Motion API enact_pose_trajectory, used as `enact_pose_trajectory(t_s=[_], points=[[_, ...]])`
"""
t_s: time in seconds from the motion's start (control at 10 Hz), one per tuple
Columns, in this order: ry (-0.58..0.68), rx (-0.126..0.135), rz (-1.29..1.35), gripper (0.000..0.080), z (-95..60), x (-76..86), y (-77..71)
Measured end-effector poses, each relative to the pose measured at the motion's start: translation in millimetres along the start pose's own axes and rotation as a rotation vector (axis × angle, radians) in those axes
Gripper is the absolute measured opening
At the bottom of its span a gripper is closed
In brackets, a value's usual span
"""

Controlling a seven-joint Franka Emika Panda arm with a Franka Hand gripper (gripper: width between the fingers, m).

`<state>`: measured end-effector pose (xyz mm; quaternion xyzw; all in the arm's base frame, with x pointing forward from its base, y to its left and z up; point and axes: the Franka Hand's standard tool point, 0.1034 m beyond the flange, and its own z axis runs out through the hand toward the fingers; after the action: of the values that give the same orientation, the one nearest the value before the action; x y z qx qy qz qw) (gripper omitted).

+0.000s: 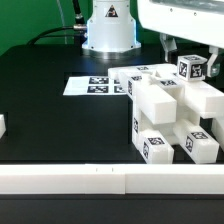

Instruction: Assemble chair

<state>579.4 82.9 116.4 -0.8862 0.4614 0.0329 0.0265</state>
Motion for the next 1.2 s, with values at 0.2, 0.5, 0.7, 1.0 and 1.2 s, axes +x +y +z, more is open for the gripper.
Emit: enact_pose_trajectory(t_s=[0.2,0.5,0.7,1.0,1.2], points=[[0.000,0.000,-0.144,0.0648,0.3,0.2,0.2],[0.015,-0.018,-0.447,0.0648,0.8,-1.0,-0.1],[0.015,-0.019,-0.587,0.0648,1.1,-2.5,-0.9],[0.017,-0.026,-0.806,0.0648,1.3,-3.8,-1.5],[0.019,-0.033,-0.943,0.0648,1.2,-2.0,-0.6]])
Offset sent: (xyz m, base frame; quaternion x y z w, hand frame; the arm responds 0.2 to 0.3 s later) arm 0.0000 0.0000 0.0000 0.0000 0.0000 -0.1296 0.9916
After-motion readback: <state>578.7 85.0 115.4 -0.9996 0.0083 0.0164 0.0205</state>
